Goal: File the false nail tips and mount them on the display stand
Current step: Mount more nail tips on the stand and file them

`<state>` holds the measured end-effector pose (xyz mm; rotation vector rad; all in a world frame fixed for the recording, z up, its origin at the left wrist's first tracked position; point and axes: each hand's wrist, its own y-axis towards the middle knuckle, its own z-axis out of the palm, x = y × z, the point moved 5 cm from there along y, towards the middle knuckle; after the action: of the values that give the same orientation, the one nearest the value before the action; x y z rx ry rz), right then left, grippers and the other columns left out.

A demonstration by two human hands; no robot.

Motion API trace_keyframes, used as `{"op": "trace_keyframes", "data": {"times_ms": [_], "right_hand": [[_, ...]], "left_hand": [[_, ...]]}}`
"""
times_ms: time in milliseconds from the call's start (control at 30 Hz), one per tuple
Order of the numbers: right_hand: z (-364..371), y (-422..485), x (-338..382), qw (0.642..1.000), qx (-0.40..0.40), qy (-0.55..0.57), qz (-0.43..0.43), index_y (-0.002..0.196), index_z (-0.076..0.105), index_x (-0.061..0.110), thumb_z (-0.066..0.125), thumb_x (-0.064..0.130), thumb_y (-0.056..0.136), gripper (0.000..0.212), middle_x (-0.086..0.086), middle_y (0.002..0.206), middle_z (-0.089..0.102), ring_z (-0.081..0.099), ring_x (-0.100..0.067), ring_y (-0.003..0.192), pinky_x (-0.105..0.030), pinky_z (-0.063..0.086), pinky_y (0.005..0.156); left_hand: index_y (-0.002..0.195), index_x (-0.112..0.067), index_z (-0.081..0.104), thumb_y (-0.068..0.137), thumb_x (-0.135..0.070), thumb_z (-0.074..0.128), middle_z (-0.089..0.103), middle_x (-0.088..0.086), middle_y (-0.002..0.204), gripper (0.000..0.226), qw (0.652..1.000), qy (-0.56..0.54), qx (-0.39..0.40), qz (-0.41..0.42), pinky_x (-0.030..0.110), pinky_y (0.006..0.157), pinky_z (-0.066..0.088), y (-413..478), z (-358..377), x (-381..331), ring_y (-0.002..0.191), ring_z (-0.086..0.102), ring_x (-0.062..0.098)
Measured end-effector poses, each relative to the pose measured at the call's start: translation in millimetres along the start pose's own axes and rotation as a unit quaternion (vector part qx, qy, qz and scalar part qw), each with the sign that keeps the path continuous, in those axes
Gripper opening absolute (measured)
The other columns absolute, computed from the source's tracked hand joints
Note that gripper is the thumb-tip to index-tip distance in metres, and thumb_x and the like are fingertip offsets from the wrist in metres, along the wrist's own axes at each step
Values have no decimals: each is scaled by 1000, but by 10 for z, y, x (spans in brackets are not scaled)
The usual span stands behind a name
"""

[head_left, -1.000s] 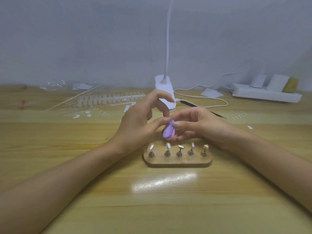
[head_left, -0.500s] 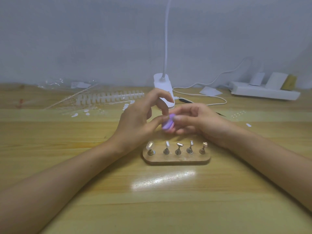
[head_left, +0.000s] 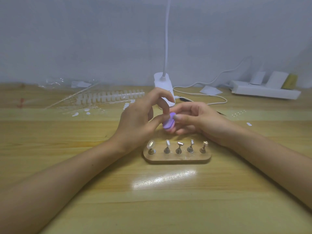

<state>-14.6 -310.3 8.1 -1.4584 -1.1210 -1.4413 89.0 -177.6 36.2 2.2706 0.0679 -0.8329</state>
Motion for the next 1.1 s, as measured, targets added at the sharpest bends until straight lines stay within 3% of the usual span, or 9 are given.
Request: {"op": "trace_keyframes", "data": {"times_ms": [100,233,367,467,567,700,800,933,1100], "right_hand": [[-115,16,-5,995,-65,73,-18,113,66,6,57,10,93,22,-5,91,76,73,-12,80,-20,57,68],[0,12,-24,1000,6,-3,9,113,66,4,60,13,93,23,-10,94,75,72,-16,82,-24,59,75],[-115,18,-4,994,-56,91,-16,110,64,6,58,18,89,25,-5,89,76,72,-12,77,-20,58,68],[-2,15,-23,1000,-4,28,-1,109,64,5,60,18,91,22,-7,88,75,73,-15,77,-22,58,69],[-114,14,4,991,-78,102,-30,110,63,5,51,12,98,18,-5,89,76,73,-12,77,-21,58,70],[31,6,-9,1000,7,13,0,108,64,8,59,19,93,20,-6,89,75,73,-15,78,-22,58,68],[-71,22,6,996,-60,61,-20,109,63,7,55,17,96,18,-4,88,76,73,-12,78,-22,58,63],[15,16,-23,1000,11,12,10,113,62,3,58,18,94,24,-10,91,75,74,-18,80,-26,60,68],[-64,23,-5,998,-31,55,9,115,62,5,56,21,94,27,-6,88,75,74,-15,79,-21,58,64]], "left_hand": [[106,-37,52,84,-19,67,66,-17,87,32,1000,8,4,2,27,58,34,3,6,-1,53,42,13],[107,-34,53,84,-21,67,66,-16,88,30,1000,4,-1,3,28,58,36,-1,-3,6,52,44,14],[107,-35,53,84,-19,68,66,-16,87,33,1000,-13,5,-10,28,59,34,10,0,43,51,43,12],[108,-33,53,83,-20,67,67,-16,87,32,1000,-20,5,-10,27,58,33,13,-6,54,50,41,12],[108,-34,53,83,-21,67,67,-14,87,32,1000,-18,13,-10,28,57,33,12,14,48,50,42,12],[108,-32,53,83,-20,68,66,-15,87,31,1000,-20,3,-14,26,56,33,21,-5,67,50,42,12],[109,-33,53,84,-20,68,67,-15,87,32,1000,-17,11,-10,26,57,33,26,8,62,49,43,12],[108,-33,53,83,-21,67,67,-15,87,31,1000,-18,5,-15,27,56,33,23,2,72,49,41,12],[109,-37,52,83,-24,67,66,-16,86,32,999,-23,19,-13,27,56,33,9,20,61,50,41,12]]}}
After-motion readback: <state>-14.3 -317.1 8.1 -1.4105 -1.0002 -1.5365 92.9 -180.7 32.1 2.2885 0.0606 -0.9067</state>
